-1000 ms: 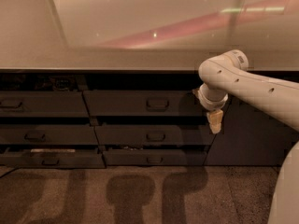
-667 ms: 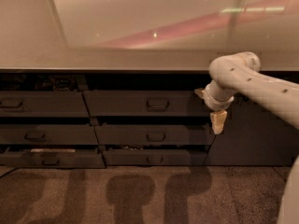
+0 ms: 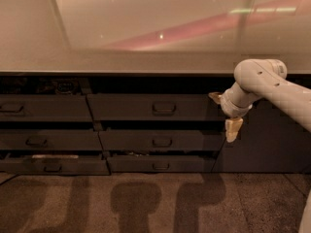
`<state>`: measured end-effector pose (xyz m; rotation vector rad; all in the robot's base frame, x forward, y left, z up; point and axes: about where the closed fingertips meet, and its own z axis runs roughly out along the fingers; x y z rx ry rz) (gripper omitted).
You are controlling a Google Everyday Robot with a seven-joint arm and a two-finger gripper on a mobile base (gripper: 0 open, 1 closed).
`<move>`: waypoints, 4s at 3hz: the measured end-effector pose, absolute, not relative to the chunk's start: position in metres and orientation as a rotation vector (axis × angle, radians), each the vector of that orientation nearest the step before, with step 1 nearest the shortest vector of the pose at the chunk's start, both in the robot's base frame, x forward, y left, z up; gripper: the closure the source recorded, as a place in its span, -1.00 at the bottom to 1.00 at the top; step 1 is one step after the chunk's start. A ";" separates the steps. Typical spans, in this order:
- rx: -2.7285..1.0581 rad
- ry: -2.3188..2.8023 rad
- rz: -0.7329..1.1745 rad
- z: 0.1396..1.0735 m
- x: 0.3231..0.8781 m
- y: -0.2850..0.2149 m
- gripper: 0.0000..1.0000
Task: Open top drawer
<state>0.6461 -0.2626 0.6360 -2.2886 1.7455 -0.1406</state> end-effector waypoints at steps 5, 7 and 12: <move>-2.289 1.819 -0.085 0.646 0.653 -0.263 -1.00; -2.286 1.863 -0.041 0.641 0.658 -0.262 -1.00; -2.286 1.863 -0.041 0.641 0.658 -0.261 1.00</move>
Offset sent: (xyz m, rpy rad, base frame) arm 0.0440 -0.0358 -0.0190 -0.0240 0.2448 -0.2478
